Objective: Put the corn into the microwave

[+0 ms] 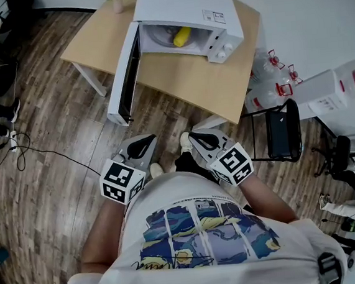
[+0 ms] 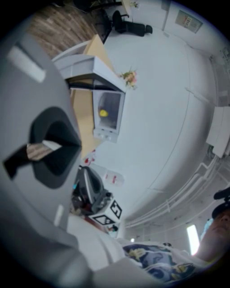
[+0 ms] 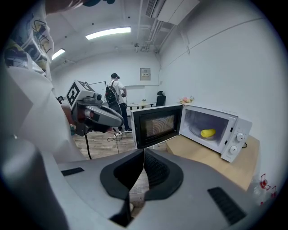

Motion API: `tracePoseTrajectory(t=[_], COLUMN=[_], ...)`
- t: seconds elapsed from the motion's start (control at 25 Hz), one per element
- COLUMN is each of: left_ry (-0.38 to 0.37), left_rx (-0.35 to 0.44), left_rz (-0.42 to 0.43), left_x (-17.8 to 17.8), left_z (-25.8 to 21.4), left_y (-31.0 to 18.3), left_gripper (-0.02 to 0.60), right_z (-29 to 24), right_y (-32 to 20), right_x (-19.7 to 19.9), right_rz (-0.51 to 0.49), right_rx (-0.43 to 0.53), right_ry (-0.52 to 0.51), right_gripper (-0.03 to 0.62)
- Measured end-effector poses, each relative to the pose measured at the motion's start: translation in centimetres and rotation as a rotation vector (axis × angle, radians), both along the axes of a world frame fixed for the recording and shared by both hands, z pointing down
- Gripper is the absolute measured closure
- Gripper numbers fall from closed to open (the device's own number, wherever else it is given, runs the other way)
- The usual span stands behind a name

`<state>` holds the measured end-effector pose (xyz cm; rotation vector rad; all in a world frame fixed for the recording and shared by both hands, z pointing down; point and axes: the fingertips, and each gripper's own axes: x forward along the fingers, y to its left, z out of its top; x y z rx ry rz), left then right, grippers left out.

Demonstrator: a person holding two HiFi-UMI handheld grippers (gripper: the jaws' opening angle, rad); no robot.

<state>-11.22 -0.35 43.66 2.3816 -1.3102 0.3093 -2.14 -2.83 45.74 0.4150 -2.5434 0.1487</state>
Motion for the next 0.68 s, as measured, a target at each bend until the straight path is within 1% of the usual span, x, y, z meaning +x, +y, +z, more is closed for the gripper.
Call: tracePoseTrajectory(t=[0.68], left_ry=[-0.001], left_rx=[-0.005], left_rz=[-0.052], left_x=[-1.9], left_z=[-0.3], left_y=[1.3], left_gripper=[0.572], right_z=[0.4], right_y=[-0.3], right_x=[-2.4], right_rz=[-0.052], right_rx=[-0.004], right_ry=[0.001], right_gripper=[0.583])
